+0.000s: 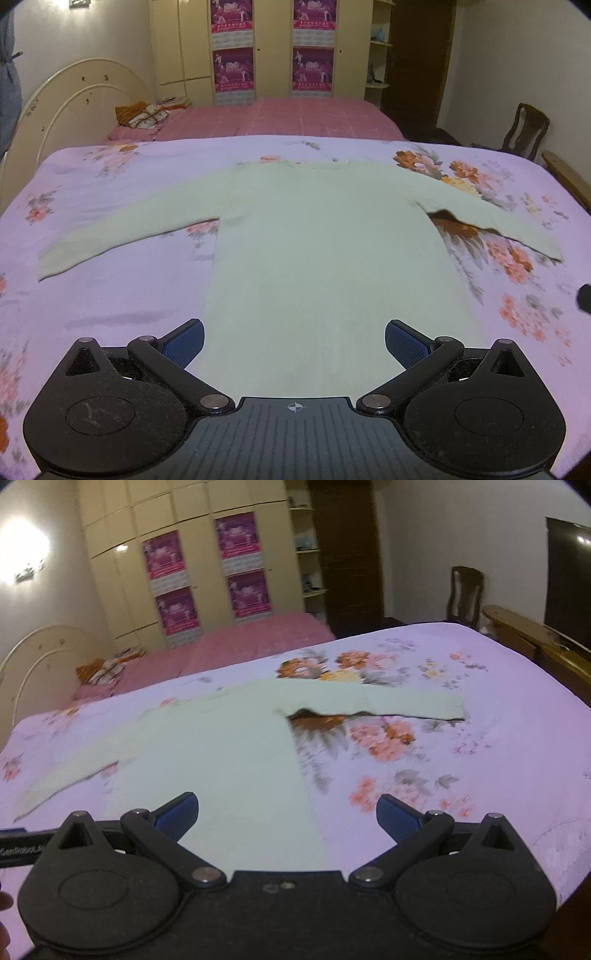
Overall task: Fold small clothes
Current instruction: 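Move the right tool to the sweater sleeve cuff and close on it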
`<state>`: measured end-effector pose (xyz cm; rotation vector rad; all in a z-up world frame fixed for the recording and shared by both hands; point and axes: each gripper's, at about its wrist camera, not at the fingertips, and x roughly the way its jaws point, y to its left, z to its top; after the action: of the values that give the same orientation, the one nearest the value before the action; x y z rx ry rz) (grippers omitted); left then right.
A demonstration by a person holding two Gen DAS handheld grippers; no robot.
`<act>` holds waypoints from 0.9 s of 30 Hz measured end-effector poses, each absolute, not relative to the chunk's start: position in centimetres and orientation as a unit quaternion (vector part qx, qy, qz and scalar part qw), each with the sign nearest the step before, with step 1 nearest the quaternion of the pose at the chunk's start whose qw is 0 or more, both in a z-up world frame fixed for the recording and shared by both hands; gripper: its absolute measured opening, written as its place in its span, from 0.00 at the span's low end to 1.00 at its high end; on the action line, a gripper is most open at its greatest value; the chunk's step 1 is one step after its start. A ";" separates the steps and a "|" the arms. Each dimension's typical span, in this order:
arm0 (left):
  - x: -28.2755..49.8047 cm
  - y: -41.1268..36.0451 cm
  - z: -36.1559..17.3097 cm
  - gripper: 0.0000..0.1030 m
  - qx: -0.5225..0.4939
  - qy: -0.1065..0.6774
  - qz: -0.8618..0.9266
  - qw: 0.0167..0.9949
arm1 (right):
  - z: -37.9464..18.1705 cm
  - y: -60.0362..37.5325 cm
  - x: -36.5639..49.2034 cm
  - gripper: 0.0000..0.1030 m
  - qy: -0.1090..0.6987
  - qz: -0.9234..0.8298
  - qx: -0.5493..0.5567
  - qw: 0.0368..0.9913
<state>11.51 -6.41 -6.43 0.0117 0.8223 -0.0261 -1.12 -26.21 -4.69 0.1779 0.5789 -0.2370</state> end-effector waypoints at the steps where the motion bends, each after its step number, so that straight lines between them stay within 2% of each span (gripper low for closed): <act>1: 12.3 -6.7 -6.7 1.00 0.006 0.401 -0.012 0.916 | -4.9 -26.9 -0.5 0.99 0.284 -0.120 0.091 0.947; 11: 21.6 -10.1 -9.9 1.00 -0.002 0.407 0.009 0.914 | -7.2 -34.1 7.4 0.80 0.303 -0.144 0.110 0.936; 27: 31.5 -12.8 -14.8 1.00 -0.006 0.424 0.056 0.904 | -13.2 -44.4 17.8 0.69 0.365 -0.190 0.150 0.899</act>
<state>31.54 -12.81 -14.76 -0.0125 0.8770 0.1160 17.75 -44.45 -13.23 0.3099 0.7555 -0.3927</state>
